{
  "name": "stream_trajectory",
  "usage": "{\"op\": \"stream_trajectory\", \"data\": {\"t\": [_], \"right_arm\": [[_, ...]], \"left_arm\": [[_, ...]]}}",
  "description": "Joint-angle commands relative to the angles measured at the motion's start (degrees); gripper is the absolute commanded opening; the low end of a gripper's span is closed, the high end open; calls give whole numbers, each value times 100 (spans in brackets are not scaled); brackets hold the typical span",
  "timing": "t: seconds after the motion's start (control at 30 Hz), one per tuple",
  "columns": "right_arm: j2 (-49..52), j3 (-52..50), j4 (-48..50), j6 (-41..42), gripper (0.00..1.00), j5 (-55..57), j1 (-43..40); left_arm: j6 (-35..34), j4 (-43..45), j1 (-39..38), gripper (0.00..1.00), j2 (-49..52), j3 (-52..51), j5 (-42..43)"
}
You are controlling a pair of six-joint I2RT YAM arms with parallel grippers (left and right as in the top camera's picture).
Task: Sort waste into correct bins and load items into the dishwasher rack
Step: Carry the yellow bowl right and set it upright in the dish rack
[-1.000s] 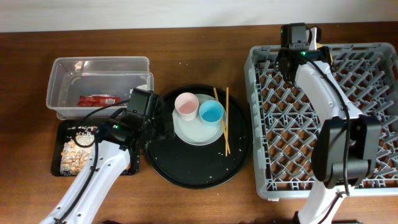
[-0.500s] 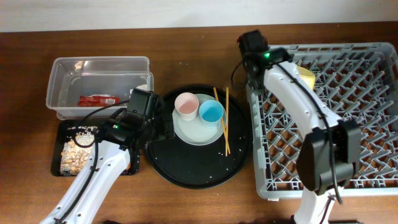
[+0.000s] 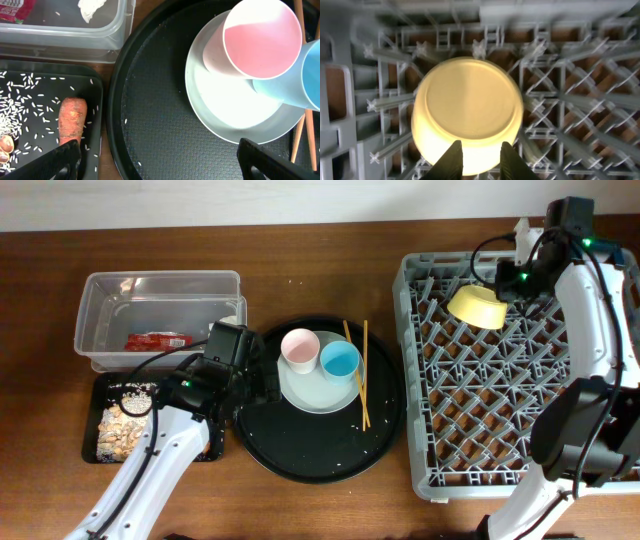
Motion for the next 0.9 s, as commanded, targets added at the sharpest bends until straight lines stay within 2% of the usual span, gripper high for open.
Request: {"op": "stream_trajectory", "data": {"t": [0.0,0.2,0.23,0.33,0.43,0.5,0.67,0.83,0.87], "right_arm": [[44,-37,-372,225,25,-186,37],[42,-50,-1458,345,24,-361,37],[37,-50,-1427,345,21,-431,37],[39,-44,-199,343,17,-876,37],[188,-63,339,345,16,-501,35],[422,-63,284,345,17,-518,42],[387,-44,-839,350,17,-546,33],[-26,1200,-2068,350,26,-1036,33],[-94,1495,-2461,348,33,-1513,33]], "left_arm": [[28,17,37,99,-50,42,15],[28,13,37,99,-50,42,-7],[28,-7,37,99,-50,42,-7],[26,7,37,99,-50,42,-7],[26,42,37,99,-50,42,-7],[26,70,37,99,-50,42,-7],[28,216,37,99,-52,59,17],[286,470,37,99,-61,835,1034],[284,682,35,99,-26,835,1150]]}}
